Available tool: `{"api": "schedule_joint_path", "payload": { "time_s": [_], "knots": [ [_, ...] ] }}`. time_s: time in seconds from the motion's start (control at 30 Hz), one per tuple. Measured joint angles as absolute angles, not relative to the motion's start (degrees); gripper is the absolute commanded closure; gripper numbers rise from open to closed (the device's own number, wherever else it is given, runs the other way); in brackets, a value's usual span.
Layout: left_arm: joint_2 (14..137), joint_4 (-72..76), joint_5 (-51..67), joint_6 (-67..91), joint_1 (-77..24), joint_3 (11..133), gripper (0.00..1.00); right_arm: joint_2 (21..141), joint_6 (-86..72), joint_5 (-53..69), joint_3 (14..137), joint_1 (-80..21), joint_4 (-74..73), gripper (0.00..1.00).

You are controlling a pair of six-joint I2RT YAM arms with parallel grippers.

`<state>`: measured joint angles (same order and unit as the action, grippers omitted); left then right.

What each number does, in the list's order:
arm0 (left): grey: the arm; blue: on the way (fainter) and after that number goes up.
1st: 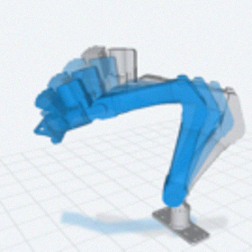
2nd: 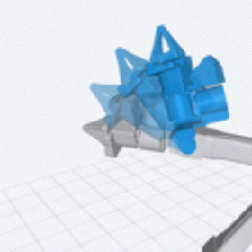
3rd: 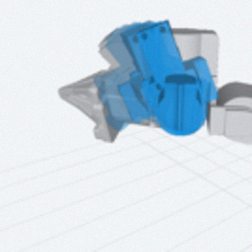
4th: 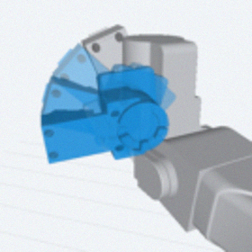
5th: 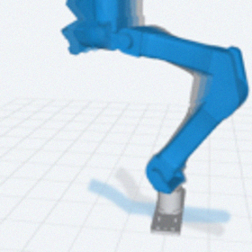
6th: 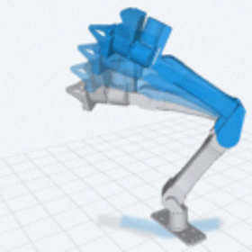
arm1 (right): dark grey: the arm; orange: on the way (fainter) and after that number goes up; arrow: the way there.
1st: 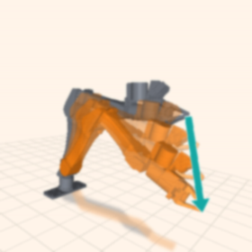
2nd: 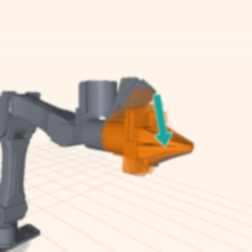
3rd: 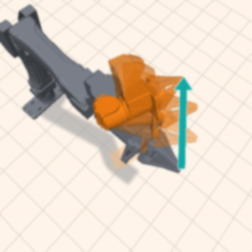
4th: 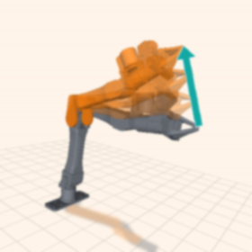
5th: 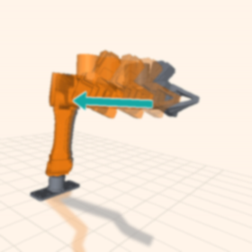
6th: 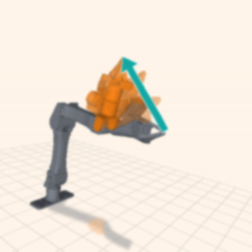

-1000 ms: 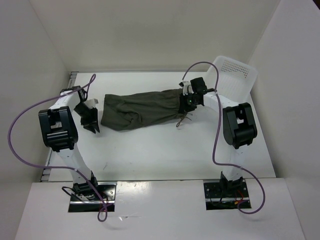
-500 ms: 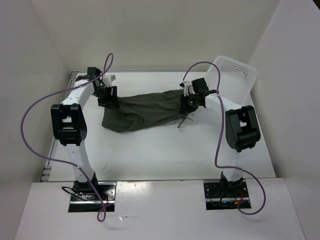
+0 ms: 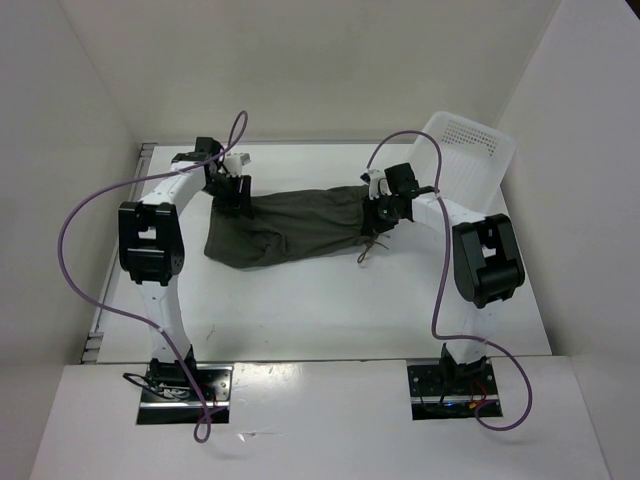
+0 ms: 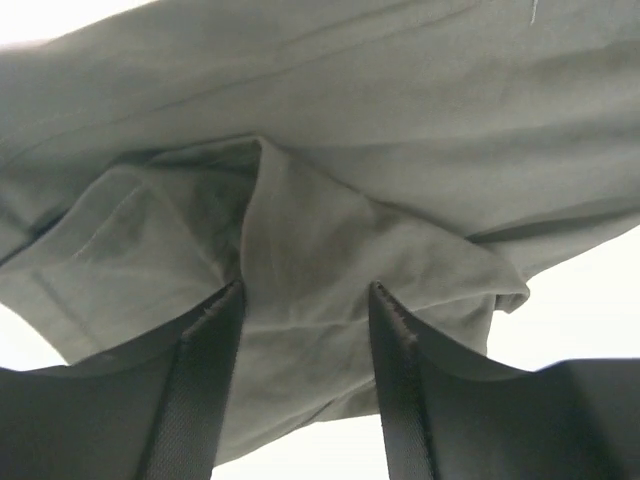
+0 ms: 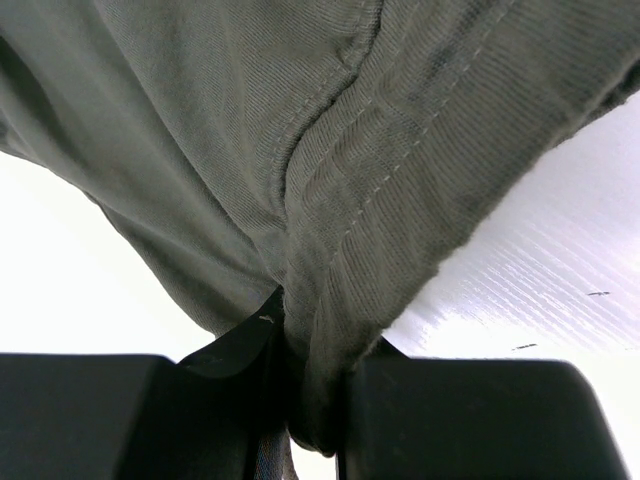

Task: Fold and stack the shorts
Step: Fold the shorts

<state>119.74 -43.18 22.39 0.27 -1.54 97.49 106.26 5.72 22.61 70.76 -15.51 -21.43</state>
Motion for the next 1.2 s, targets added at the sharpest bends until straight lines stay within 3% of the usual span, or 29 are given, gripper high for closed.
{"api": "schedule_joint_path", "payload": {
  "time_s": [0.13, 0.47, 0.57, 0.6, 0.63, 0.7, 0.93, 1.2],
  "knots": [
    [121.36, -42.85, 22.02, 0.32, -2.2, 97.91, 0.47, 105.95, 5.89, 22.61, 70.76, -15.51, -21.39, 1.0],
    [122.37, -43.7, 16.45, 0.25, -2.2, 97.91, 0.42, 105.86, 5.91, 22.65, 70.76, -15.51, -21.39, 1.0],
    [122.37, -43.75, 17.26, 0.3, -2.2, 97.82, 0.61, 105.86, 5.91, 22.68, 70.76, -15.51, -21.39, 1.0],
    [122.37, -43.77, 18.57, 0.21, -2.17, 97.8, 0.71, 105.86, 5.91, 22.68, 70.76, -15.51, -21.39, 1.0],
    [122.37, -43.92, 19.55, 0.27, -2.17, 97.8, 0.91, 105.86, 5.91, 22.68, 70.76, -15.51, -21.39, 1.0],
    [122.37, -44.51, 21.63, 0.34, -2.2, 97.8, 1.0, 105.86, 5.98, 22.68, 70.78, -15.51, -21.39, 1.0],
    [119.98, -50.52, 22.37, 0.23, -0.01, 97.71, 1.0, 105.36, 7.51, 22.63, 70.78, -15.51, -21.43, 1.0],
    [99.81, -60.66, 13.19, 0.27, 5.52, 86.26, 0.99, 103.61, 8.69, 21.93, 70.74, -15.53, -21.3, 1.0]
  ]
}}
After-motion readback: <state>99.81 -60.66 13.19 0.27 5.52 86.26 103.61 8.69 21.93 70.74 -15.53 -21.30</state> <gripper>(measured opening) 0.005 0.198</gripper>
